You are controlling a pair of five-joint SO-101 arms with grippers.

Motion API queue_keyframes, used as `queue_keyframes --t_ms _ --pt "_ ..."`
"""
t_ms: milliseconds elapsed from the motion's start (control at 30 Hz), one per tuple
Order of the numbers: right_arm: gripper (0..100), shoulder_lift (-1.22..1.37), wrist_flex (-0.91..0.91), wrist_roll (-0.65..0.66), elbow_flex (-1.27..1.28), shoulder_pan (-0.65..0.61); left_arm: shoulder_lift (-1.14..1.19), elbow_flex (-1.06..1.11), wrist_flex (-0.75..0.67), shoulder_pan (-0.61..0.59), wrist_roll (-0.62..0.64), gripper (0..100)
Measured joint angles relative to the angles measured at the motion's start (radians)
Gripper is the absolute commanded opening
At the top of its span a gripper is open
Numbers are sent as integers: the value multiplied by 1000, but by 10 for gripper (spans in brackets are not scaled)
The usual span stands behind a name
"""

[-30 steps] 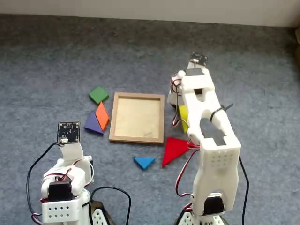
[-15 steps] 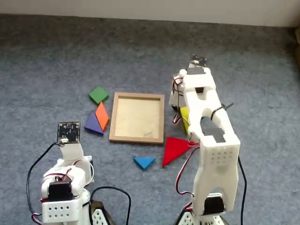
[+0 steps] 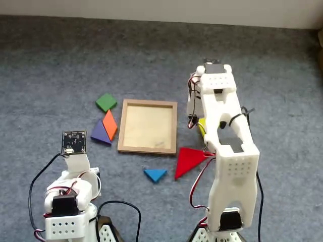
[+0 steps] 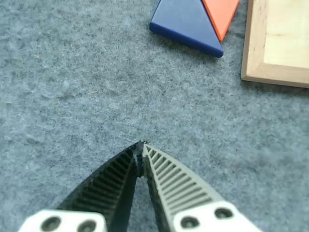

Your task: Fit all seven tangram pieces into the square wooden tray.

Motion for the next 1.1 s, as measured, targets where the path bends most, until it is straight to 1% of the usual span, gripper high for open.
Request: queue_keyframes --t_ms 100,233,333,467,633,833,1100 --pt "286 3 -11 2 0 0 0 0 0 0 0 7" --pt "286 29 -78 -68 0 -3 0 0 0 0 0 7" --pt "286 29 -126 -86 0 -2 0 0 0 0 0 7" --pt "286 29 -147 -92 0 0 0 0 0 0 0 7" --pt "286 29 -160 -141 0 11 0 0 0 0 0 7" --pt "286 49 -167 -147 15 41 0 0 0 0 0 7" --pt "286 97 -172 -147 15 40 0 0 0 0 0 7"
